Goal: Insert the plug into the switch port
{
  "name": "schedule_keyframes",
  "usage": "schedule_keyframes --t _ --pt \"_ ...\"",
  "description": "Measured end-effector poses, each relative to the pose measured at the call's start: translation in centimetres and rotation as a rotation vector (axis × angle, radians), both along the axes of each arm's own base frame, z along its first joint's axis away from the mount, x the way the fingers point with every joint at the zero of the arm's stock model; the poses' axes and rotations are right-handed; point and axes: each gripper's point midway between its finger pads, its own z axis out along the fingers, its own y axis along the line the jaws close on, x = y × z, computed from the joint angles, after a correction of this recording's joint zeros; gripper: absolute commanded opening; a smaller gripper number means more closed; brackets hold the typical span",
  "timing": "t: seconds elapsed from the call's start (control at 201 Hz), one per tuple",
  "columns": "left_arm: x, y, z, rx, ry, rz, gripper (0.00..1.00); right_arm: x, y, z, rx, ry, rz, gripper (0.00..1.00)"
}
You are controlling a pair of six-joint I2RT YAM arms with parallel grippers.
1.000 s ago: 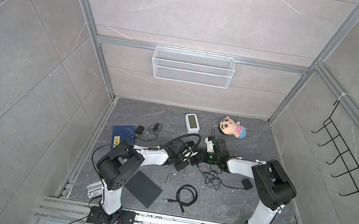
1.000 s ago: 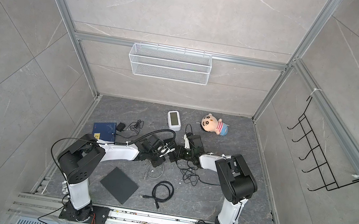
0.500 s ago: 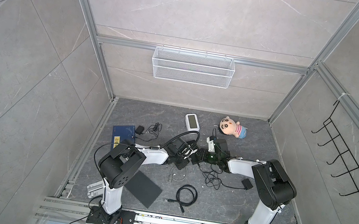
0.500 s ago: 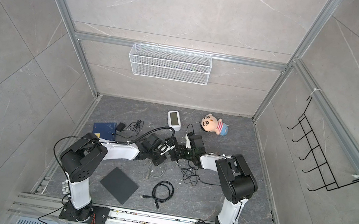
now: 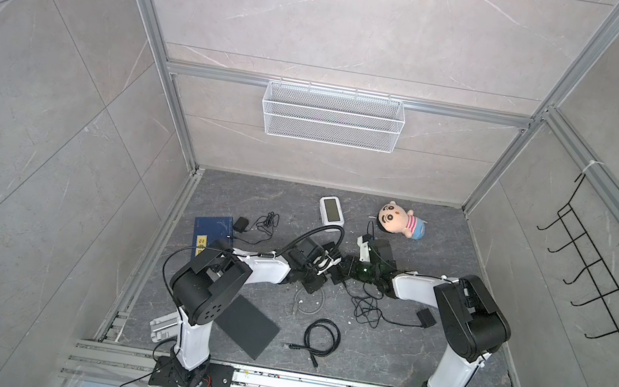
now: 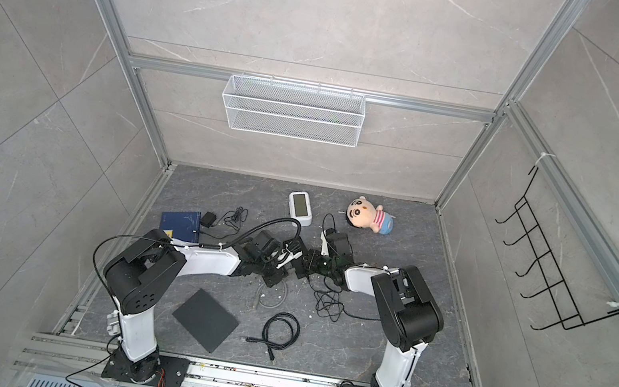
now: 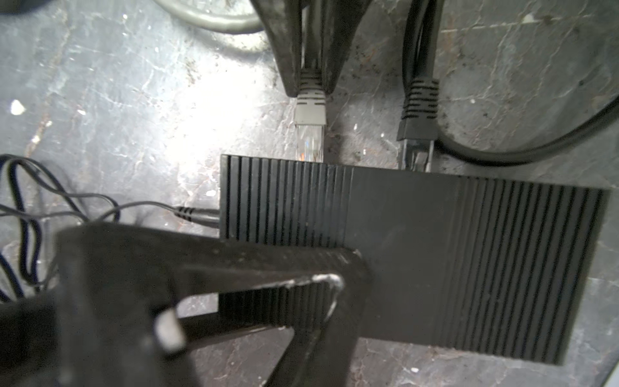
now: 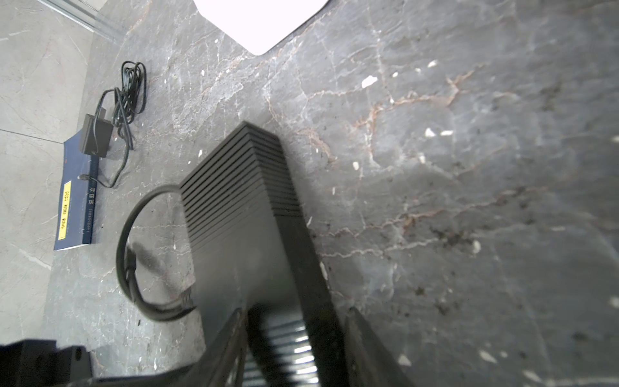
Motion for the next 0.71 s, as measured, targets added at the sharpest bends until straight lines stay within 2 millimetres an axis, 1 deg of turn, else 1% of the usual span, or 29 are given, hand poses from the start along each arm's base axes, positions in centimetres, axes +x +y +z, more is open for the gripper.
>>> schedule_keyframes --t 0.274,0.513,0.707 --pt "0.1 0.1 0.0 0.004 -0.003 0.001 0.00 0.0 -0.1 -0.1 -0.008 -0.002 -0.005 0.47" --pt "1.1 0.4 0.1 0.062 -0.031 0.036 0.00 0.1 -0.6 0.0 -0.018 0.008 -0.057 0.48" --pt "1.9 0.0 0.1 0.066 -0.028 0.041 0.00 0.1 -1.1 0.0 -0.007 0.021 -0.121 0.48"
